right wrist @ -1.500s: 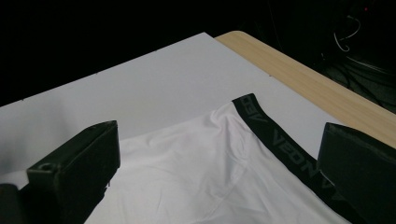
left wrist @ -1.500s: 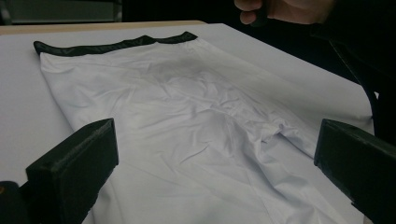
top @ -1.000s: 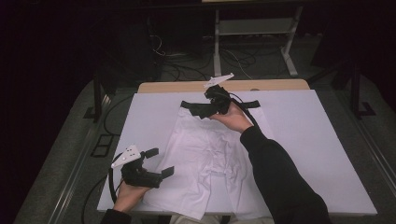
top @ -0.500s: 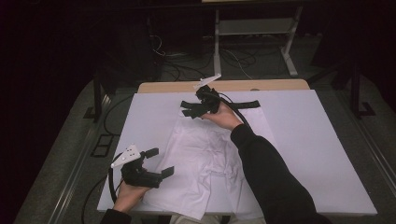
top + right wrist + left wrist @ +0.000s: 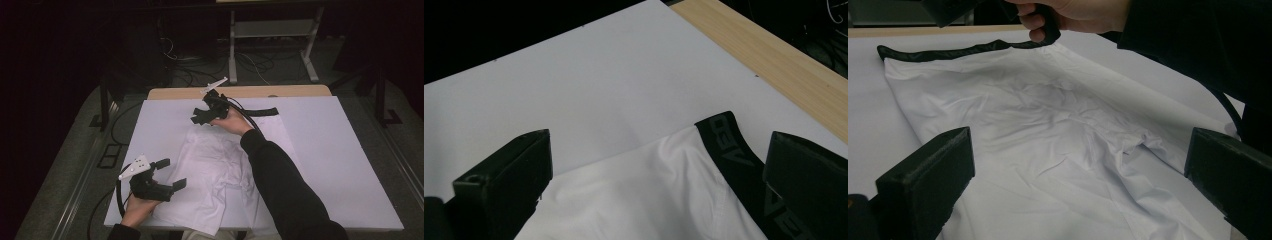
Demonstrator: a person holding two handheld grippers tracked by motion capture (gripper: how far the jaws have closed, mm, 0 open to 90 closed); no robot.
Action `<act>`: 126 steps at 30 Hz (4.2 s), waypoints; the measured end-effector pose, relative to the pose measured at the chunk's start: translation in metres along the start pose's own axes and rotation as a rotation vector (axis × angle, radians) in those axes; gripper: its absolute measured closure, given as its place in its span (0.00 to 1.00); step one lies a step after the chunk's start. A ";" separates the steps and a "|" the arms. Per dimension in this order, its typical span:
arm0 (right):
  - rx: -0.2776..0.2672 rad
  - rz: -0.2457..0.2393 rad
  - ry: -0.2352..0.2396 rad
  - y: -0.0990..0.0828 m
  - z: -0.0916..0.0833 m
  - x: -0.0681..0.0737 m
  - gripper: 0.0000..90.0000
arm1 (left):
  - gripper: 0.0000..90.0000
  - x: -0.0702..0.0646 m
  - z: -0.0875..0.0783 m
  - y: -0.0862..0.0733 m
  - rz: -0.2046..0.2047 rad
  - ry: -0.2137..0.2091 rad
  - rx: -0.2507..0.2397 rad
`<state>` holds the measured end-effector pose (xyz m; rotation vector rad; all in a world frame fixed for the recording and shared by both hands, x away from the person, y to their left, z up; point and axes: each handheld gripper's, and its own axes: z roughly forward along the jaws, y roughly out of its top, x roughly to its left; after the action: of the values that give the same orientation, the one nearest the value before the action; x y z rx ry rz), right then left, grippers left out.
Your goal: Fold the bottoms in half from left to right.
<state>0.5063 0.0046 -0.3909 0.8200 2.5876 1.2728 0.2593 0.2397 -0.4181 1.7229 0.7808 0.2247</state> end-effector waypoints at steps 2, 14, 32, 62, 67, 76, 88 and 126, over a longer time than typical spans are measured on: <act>0.007 -0.002 -0.003 0.001 0.004 -0.001 0.00 | 0.00 0.000 0.000 0.000 0.001 0.000 0.001; 0.044 0.027 -0.003 0.007 0.029 -0.010 0.00 | 0.00 0.000 0.000 0.000 0.003 -0.004 0.003; 0.044 0.084 -0.070 0.010 0.059 -0.020 0.16 | 0.00 -0.001 0.000 0.000 0.004 -0.009 0.001; 0.073 0.116 -0.188 0.002 0.091 -0.027 0.54 | 0.00 0.000 0.002 0.000 0.013 -0.005 0.016; 0.075 0.111 -0.222 0.002 0.091 -0.027 0.64 | 0.00 0.000 0.002 0.000 0.012 -0.006 0.018; 0.100 0.109 -0.245 0.003 0.089 -0.021 0.81 | 0.00 0.000 0.002 0.000 0.013 -0.002 0.022; 0.072 0.163 -0.184 -0.002 0.082 -0.025 0.94 | 0.00 0.002 -0.004 -0.002 -0.016 0.059 0.062; 0.024 0.142 -0.146 -0.006 0.068 -0.024 0.94 | 0.01 0.001 -0.048 -0.032 -0.023 0.055 0.417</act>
<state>0.5484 0.0364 -0.4408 1.0756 2.4728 1.1712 0.2227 0.2819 -0.4328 2.1044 0.9350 0.0965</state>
